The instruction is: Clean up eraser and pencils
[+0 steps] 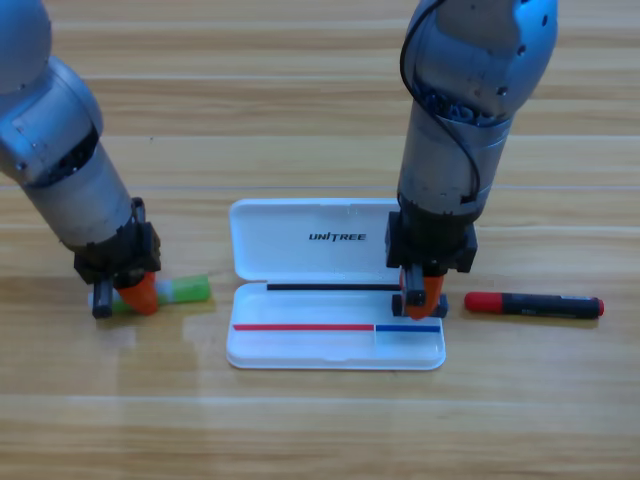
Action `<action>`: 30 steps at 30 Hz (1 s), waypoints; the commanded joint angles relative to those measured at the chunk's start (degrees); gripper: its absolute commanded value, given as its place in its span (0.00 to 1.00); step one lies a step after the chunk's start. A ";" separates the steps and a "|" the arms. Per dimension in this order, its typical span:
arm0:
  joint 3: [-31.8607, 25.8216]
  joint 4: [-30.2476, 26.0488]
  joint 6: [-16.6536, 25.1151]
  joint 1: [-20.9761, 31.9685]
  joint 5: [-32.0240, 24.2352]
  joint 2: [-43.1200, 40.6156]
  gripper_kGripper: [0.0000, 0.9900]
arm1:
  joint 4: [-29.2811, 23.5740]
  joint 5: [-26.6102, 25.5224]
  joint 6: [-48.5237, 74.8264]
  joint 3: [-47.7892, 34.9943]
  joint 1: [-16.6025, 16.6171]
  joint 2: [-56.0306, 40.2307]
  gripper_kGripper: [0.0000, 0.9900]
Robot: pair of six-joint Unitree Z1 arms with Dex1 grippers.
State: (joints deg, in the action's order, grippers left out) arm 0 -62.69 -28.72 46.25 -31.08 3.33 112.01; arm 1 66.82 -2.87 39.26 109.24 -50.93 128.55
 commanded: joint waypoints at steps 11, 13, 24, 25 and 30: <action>-3.67 -6.52 -0.20 0.94 -0.34 -0.56 0.00 | -0.37 -1.08 0.37 -0.17 -2.68 5.05 0.00; -4.20 -7.49 -0.20 0.94 -0.25 -1.09 0.00 | -0.37 -1.00 0.37 -0.26 -2.68 5.40 0.00; -6.22 -11.00 -0.11 0.94 0.01 -2.76 0.00 | -0.37 -0.82 0.37 0.10 -2.86 5.75 0.00; -6.22 -11.00 -0.11 0.94 0.01 -2.84 0.00 | -0.37 -0.91 0.37 0.10 -2.86 5.75 0.00; -6.22 -11.27 -0.11 0.94 0.01 -2.93 0.00 | -0.37 -1.08 0.37 -0.08 -2.94 5.58 0.00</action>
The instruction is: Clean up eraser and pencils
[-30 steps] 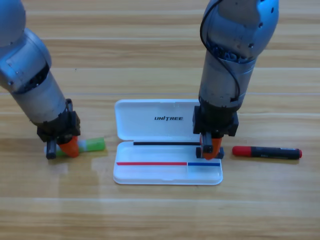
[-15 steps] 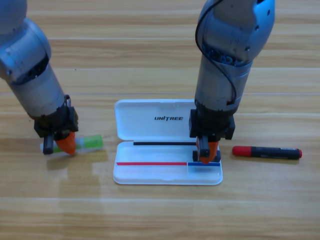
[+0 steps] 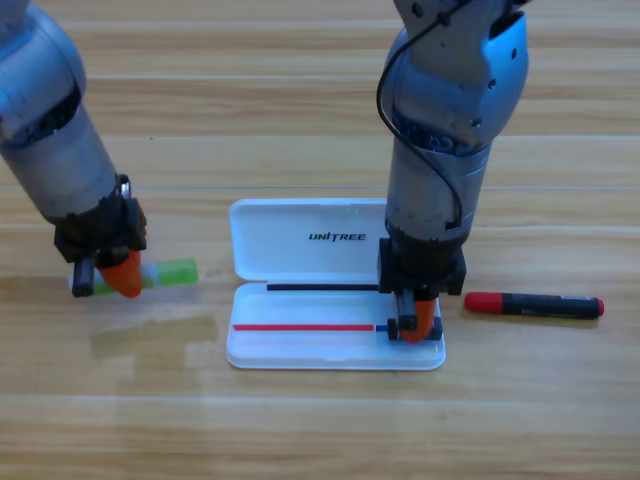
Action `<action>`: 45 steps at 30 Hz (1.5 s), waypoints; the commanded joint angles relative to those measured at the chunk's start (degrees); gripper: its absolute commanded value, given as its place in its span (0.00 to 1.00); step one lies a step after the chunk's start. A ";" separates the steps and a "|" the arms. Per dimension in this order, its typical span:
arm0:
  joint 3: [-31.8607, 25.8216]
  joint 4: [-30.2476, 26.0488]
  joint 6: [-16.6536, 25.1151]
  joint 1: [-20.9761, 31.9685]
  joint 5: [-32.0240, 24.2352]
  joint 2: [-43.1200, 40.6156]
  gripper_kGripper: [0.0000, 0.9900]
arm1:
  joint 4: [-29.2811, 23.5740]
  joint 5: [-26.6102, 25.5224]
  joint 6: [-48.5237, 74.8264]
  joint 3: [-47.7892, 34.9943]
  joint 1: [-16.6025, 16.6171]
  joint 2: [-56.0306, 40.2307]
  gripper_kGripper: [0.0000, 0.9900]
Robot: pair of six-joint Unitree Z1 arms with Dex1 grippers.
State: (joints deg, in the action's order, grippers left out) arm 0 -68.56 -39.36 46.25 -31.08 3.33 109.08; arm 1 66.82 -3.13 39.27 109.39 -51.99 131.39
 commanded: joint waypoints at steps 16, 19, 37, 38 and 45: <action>-2.63 -4.85 -0.29 0.84 0.71 -2.82 0.00 | 2.35 -0.56 0.98 -8.31 -2.94 -16.78 0.94; -4.92 -8.28 -0.90 0.58 1.51 -4.93 0.00 | 2.44 1.19 3.53 -12.09 -1.44 -20.73 0.94; -16.35 -14.96 -7.58 -15.33 3.53 1.93 0.00 | -14.35 5.24 16.36 -22.64 15.26 -8.96 0.94; -16.96 -14.96 -8.02 -16.03 3.70 2.89 0.00 | -14.61 5.15 16.62 -22.37 15.43 -8.34 0.94; -19.07 -13.99 -9.16 -19.99 3.44 8.26 0.00 | -14.79 4.01 17.24 -21.32 15.61 -5.70 0.90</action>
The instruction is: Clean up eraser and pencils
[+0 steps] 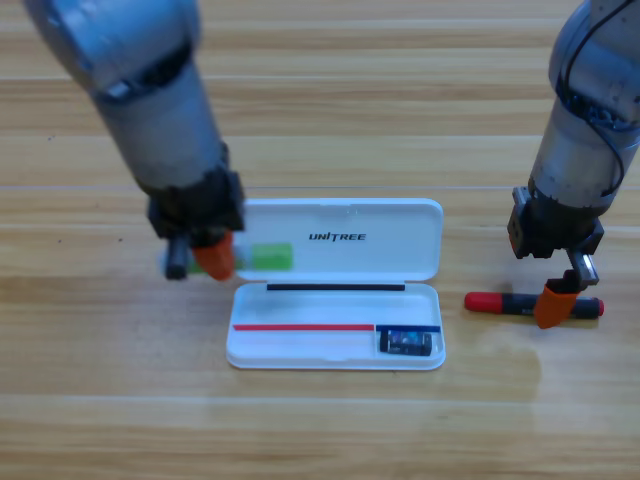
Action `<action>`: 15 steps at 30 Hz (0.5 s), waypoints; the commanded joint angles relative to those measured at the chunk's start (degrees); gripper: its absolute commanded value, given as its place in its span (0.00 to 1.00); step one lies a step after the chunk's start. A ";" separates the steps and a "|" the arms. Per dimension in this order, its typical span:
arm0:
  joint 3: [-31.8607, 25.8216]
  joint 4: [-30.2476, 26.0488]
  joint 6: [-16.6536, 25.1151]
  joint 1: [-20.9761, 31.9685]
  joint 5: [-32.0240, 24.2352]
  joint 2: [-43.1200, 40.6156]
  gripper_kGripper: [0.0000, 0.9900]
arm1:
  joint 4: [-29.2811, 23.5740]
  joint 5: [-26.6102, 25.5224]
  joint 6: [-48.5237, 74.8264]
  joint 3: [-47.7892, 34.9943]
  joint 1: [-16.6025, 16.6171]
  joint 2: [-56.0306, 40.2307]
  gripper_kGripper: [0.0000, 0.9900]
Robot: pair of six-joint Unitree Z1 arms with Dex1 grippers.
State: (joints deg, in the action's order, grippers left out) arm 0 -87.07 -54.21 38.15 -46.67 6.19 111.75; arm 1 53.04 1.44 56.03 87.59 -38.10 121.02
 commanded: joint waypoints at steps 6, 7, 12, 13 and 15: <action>-1.43 1.39 -1.50 -5.62 0.49 7.08 0.00 | -1.01 -0.74 0.75 1.09 1.71 7.04 0.82; -1.61 1.39 -1.50 -5.71 0.49 7.34 0.00 | -1.01 -0.56 0.75 1.00 1.71 7.21 0.82; -2.14 1.83 -1.50 -6.06 0.49 8.40 0.00 | -1.01 -0.39 1.01 0.83 1.71 7.47 0.44; -2.31 1.83 -1.59 -6.15 0.49 8.75 0.00 | -1.01 -0.47 1.10 0.83 1.71 7.39 0.35; -2.75 1.83 -1.85 -6.33 0.40 9.45 0.00 | -1.01 -0.47 1.45 0.65 1.71 7.30 0.17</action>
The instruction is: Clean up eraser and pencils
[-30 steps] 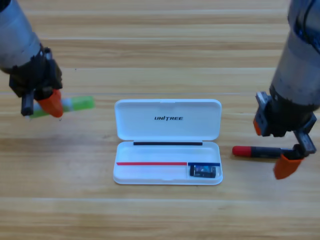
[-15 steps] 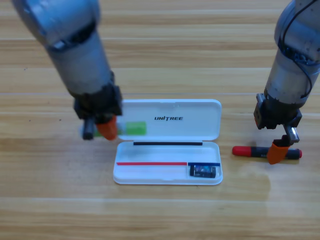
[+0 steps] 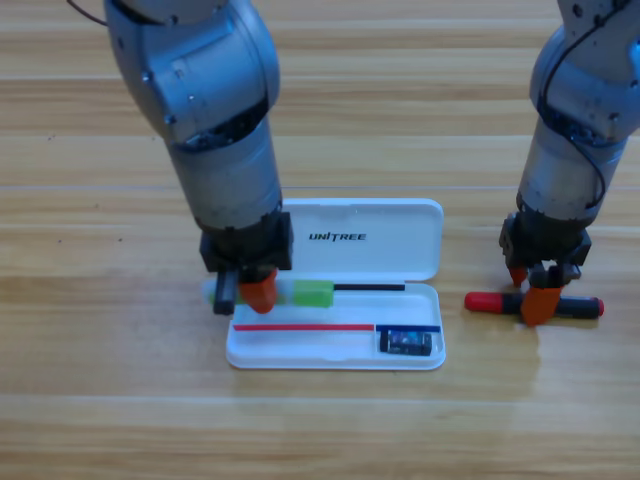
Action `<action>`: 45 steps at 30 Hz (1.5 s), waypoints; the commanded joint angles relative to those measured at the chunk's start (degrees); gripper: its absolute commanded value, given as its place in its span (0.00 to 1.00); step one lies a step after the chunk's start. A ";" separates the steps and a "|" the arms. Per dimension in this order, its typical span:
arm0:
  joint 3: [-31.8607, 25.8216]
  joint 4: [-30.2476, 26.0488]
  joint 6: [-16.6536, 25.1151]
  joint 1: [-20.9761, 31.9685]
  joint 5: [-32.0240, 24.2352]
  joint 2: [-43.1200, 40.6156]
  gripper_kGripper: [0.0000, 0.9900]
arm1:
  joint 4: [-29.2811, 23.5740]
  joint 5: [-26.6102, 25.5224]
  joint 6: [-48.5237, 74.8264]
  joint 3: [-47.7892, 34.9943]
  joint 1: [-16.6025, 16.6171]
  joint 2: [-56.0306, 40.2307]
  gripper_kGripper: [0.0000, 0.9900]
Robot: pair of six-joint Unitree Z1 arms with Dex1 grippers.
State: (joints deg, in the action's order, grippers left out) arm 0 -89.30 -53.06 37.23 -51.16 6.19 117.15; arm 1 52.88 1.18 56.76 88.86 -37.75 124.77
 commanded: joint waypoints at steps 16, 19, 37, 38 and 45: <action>-2.90 0.85 -2.17 -2.63 -0.12 7.13 0.00 | -0.41 0.58 0.98 -0.79 1.37 1.18 0.00; -2.90 0.85 -2.52 -2.63 -0.12 7.30 0.00 | -0.14 0.58 0.90 -0.88 1.37 0.65 0.00; -2.72 0.42 -3.66 -2.81 -0.74 7.22 0.00 | 0.03 0.84 0.72 -1.67 1.37 -2.60 0.00; -2.72 0.50 -3.66 -2.90 -0.74 7.13 0.00 | 0.03 0.84 0.63 -1.76 1.37 -3.04 0.00; -2.90 0.42 -4.01 -2.98 -0.91 7.04 0.00 | 1.79 1.55 0.54 -2.02 1.37 -6.03 0.00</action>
State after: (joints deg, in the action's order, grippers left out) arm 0 -91.85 -52.74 33.79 -52.82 5.93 121.59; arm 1 52.95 1.86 57.40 88.15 -37.75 123.45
